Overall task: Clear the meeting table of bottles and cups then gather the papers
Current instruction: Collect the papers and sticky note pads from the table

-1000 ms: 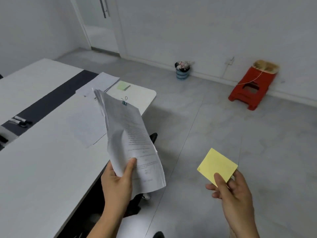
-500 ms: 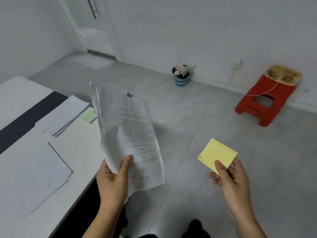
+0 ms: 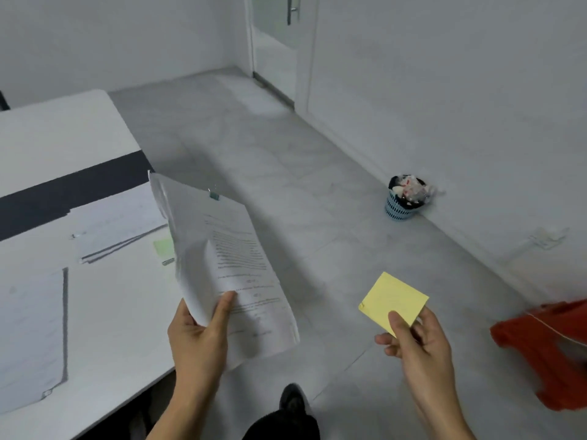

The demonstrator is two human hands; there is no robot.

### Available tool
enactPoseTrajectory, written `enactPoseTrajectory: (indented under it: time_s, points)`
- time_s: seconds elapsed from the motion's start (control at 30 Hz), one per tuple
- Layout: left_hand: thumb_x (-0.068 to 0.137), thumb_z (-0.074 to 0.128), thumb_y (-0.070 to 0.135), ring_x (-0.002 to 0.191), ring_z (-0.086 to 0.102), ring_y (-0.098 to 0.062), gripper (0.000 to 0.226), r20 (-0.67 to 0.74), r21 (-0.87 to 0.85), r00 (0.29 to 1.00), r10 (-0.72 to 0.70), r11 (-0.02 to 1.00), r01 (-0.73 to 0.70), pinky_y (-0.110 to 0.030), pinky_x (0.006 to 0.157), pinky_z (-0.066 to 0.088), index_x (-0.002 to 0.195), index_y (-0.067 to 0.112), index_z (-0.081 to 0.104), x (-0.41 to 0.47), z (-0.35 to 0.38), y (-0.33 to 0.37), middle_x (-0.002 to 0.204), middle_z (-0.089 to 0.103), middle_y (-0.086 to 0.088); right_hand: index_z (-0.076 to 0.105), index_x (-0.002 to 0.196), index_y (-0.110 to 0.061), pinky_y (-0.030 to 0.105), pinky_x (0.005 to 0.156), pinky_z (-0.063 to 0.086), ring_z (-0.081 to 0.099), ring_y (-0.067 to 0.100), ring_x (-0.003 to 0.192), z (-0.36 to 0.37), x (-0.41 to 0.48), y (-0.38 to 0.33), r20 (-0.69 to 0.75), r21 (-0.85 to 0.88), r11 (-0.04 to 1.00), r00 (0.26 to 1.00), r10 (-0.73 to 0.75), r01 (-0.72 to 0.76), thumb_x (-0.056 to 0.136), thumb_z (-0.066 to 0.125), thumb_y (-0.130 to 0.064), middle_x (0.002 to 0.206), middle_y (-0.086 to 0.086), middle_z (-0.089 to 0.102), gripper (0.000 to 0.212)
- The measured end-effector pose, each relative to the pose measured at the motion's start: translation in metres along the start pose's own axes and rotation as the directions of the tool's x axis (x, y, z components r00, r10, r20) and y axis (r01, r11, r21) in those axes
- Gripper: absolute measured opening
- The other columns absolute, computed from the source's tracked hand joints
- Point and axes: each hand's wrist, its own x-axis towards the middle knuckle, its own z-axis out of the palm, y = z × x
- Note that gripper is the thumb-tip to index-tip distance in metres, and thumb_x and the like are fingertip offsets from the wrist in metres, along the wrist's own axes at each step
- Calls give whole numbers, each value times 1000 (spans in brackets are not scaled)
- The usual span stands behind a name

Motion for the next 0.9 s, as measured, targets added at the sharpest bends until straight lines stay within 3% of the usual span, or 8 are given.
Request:
enactPoseTrajectory:
  time_s: [0.07, 0.23, 0.5, 0.63, 0.8, 0.9]
  points:
    - [85, 77, 20, 85, 73, -9, 17, -28, -14, 999, 19, 1000, -19, -33, 73, 56, 100, 21, 71, 35, 30, 20, 92, 77, 6, 61, 106, -34, 26, 57, 54, 74, 23, 68, 12, 47, -25, 36, 5, 1000, 999, -18, 18, 98, 60, -11, 97, 4, 73, 25]
    - [84, 76, 16, 75, 71, -2, 19, -83, -73, 996, 19, 997, -25, -14, 58, 53, 99, 23, 67, 105, 86, 54, 85, 75, 15, 62, 110, -29, 23, 56, 54, 73, 21, 67, 47, 142, -54, 105, 14, 999, 994, -37, 36, 98, 59, -11, 98, 3, 71, 21]
    - [82, 77, 19, 84, 73, -14, 23, -326, -55, 945, -26, 998, 8, -20, 62, 57, 104, 21, 70, 229, 173, 51, 94, 76, 8, 62, 112, -28, 36, 63, 53, 72, 29, 71, 165, 340, -72, 414, -1, 1000, 910, 5, -6, 98, 59, -10, 100, 6, 71, 23]
    - [82, 76, 22, 85, 73, -16, 24, -494, -100, 867, -60, 995, 12, -23, 64, 58, 105, 22, 69, 273, 198, 72, 97, 76, 7, 62, 113, -26, 35, 64, 53, 72, 26, 71, 242, 417, -104, 628, -48, 999, 777, 47, -21, 99, 58, -12, 102, 5, 72, 20]
    - [82, 77, 23, 89, 73, -19, 23, -683, -129, 724, -98, 992, 13, -33, 70, 59, 104, 23, 71, 304, 203, 83, 100, 76, 2, 61, 117, -24, 34, 66, 52, 72, 21, 72, 353, 463, -138, 834, -127, 992, 541, 110, -5, 99, 59, -15, 105, 1, 72, 20]
    - [80, 77, 25, 88, 74, -19, 25, -752, -170, 645, -136, 985, 10, -35, 70, 60, 105, 23, 70, 319, 198, 80, 99, 76, 4, 64, 118, -22, 36, 75, 53, 73, 24, 83, 409, 463, -145, 907, -166, 983, 380, 181, -73, 99, 58, -16, 108, 1, 73, 20]
